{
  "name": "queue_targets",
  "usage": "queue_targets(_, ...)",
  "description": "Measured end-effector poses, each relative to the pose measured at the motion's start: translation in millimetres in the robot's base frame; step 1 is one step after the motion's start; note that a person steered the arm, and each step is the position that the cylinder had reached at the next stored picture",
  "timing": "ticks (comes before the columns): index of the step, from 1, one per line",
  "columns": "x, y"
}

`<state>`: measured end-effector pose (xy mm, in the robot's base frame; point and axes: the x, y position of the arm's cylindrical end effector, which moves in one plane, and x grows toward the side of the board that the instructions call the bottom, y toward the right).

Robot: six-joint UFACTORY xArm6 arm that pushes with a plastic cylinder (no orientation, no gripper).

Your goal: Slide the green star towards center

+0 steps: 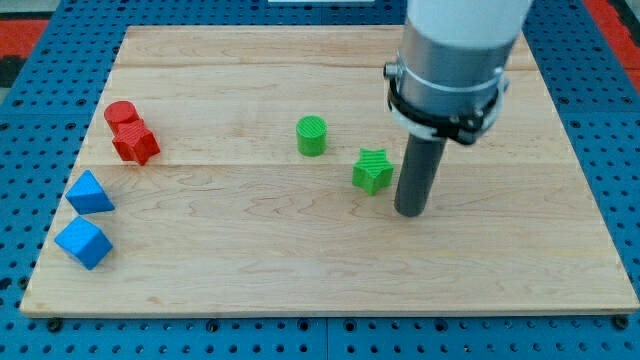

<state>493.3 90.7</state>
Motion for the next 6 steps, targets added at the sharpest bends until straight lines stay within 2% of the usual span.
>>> queue_targets(1,-22.2,1.7)
queue_targets(2,7.0,31.7)
queue_targets(3,40.1,-7.0)
queue_targets(4,-10.3,-41.8)
queue_targets(6,-116.6,18.2)
